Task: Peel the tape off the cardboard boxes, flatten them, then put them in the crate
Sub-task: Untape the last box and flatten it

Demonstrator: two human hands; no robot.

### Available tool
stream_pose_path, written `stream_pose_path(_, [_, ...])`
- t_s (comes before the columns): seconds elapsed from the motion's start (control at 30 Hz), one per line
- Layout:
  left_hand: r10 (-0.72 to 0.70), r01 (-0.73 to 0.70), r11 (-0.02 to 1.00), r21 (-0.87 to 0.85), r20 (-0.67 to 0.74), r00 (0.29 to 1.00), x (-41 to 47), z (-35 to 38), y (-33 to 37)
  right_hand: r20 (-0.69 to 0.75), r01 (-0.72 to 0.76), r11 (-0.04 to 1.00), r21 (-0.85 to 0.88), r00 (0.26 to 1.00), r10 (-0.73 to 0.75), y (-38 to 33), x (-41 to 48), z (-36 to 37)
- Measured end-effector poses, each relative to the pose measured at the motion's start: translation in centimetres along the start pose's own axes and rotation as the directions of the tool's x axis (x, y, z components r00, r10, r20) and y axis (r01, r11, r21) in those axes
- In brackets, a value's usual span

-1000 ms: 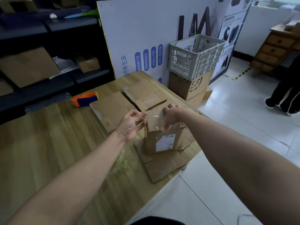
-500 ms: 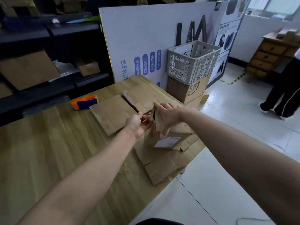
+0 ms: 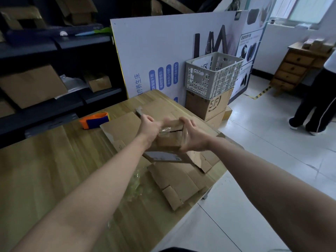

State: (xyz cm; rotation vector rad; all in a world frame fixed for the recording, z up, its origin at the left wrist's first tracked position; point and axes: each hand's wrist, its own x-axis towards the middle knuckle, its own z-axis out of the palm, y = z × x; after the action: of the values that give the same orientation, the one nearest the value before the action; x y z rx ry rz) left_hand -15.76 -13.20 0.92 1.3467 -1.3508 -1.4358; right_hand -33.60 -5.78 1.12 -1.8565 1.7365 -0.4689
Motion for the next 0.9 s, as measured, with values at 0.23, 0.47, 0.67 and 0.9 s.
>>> stream_pose_path(0.23, [0.106, -0.21, 0.808, 0.551, 0.214, 0.971, -1.2, -0.9, -4.7, 0.114, -0.326, 0.931, 0.163, 0.944, 0.31, 5.2, -1.4, 2.0])
stream_pose_path(0.47, [0.119, -0.239, 0.848, 0.473, 0.27, 0.955, -2.1, 1.7, -3.5, 0.067, -0.297, 0.876, -0.381, 0.936, 0.346, 5.4, -0.9, 1.5])
stream_pose_path(0.67, [0.111, -0.179, 0.948, 0.264, 0.252, 0.961, -2.9, 3.3, -2.9, 0.034, -0.275, 0.887, -0.371, 0.951, 0.309, 4.5, 0.3, 1.6])
stream_pose_path(0.9, [-0.015, 0.14, 0.879, -0.456, 0.266, 0.964, -2.8, 4.2, -2.1, 0.0, -0.143, 0.941, -0.306, 0.989, 0.151, 4.2, 0.8, 1.2])
